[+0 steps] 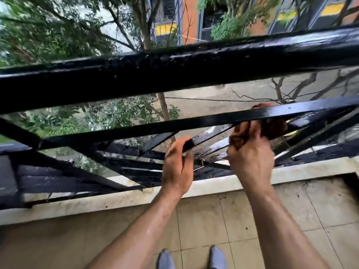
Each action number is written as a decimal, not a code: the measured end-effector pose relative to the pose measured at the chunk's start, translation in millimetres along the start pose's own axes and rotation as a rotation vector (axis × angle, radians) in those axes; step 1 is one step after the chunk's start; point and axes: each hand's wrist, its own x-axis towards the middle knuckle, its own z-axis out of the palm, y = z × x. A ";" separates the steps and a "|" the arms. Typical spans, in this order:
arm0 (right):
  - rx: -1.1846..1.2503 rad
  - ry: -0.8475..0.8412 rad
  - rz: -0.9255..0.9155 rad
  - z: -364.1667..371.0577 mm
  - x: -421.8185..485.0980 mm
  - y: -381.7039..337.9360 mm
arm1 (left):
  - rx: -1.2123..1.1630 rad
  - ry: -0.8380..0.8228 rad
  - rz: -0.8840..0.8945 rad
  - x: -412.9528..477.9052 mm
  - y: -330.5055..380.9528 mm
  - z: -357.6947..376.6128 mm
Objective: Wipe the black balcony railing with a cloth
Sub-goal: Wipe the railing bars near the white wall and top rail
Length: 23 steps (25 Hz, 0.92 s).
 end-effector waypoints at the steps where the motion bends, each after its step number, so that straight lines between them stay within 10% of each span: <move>1: 0.019 -0.085 -0.038 14.0 -12.4 -9.6 | -0.035 0.004 -0.002 0.0 0.7 -2.1; 5: -0.095 -0.620 -0.289 95.1 -74.6 -57.1 | -0.149 -0.091 -0.150 0.1 0.4 -22.8; 9: 0.692 -0.937 0.039 79.4 -73.6 -48.8 | -0.144 -0.184 -0.317 -8.2 -8.5 -43.2; 13: 1.148 -0.404 0.174 20.0 -90.3 -45.8 | -0.210 0.066 -0.306 -18.5 -17.8 -48.8; 17: 0.396 0.059 -0.127 -7.6 -70.1 -45.3 | -0.399 0.225 -0.562 -21.4 -34.3 -50.4; 23: -0.070 -0.431 -0.437 47.6 -100.3 -73.6 | -0.543 0.411 -0.601 -12.1 -38.1 -53.2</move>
